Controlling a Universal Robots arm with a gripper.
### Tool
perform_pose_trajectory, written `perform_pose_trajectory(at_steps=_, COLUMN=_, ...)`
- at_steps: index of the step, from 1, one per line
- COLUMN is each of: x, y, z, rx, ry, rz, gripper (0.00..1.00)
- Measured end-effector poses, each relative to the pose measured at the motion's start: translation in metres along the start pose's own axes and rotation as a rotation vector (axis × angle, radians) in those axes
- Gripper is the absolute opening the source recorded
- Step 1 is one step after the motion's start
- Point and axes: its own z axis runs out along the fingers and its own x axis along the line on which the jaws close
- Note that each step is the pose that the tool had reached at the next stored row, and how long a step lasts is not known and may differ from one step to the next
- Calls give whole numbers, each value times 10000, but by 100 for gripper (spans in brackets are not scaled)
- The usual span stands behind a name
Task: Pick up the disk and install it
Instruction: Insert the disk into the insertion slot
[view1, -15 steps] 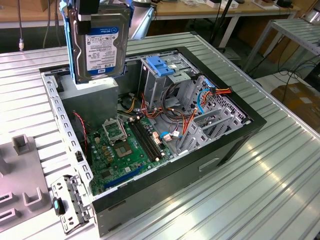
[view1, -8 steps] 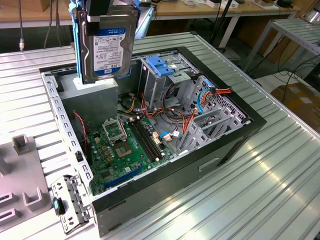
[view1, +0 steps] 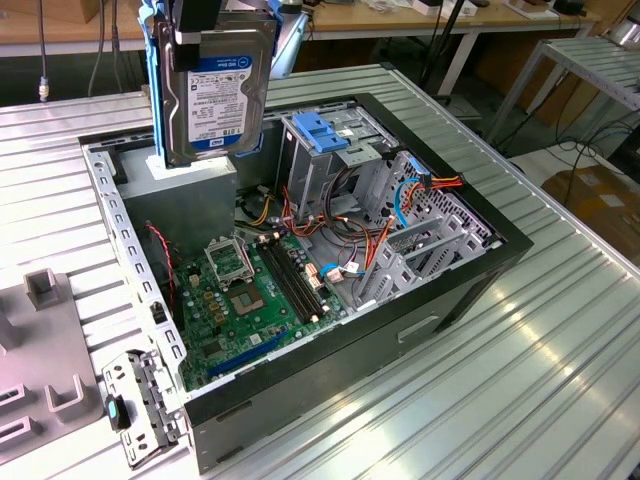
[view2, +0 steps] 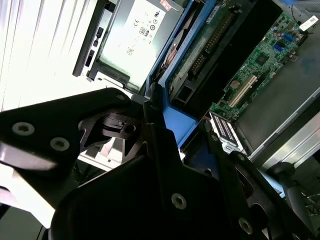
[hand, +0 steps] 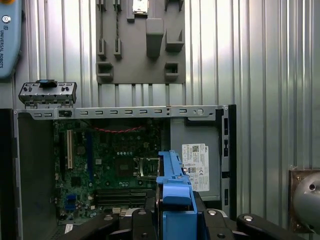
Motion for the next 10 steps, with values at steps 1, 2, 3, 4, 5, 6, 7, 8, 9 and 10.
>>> perform_pose_trajectory(at_steps=1, x=0, y=0, z=0, rx=0, ry=0, rz=0, gripper=37)
perform_pose_trajectory(at_steps=2, x=0, y=-1, z=0, rx=0, ry=1, rz=1, gripper=37)
perform_pose_trajectory(at_steps=3, x=0, y=-2, z=0, rx=0, ry=0, rz=1, gripper=37)
perform_pose_trajectory(at_steps=4, x=0, y=-3, z=0, rx=0, ry=0, rz=0, gripper=37)
perform_pose_trajectory(at_steps=5, x=0, y=-3, z=0, rx=0, ry=0, rz=1, gripper=37)
perform_pose_trajectory(at_steps=6, x=0, y=-4, z=0, rx=0, ry=0, rz=0, gripper=37)
perform_pose_trajectory(at_steps=7, x=0, y=-4, z=0, rx=0, ry=0, rz=0, gripper=37)
perform_pose_trajectory(at_steps=8, x=5, y=-5, z=0, rx=0, ry=0, rz=0, gripper=37)
perform_pose_trajectory(at_steps=9, x=16, y=-5, z=0, rx=1, ry=0, rz=0, gripper=37)
perform_pose_trajectory(at_steps=10, x=23, y=-5, z=-1, rx=0, ry=0, rz=0, gripper=37)
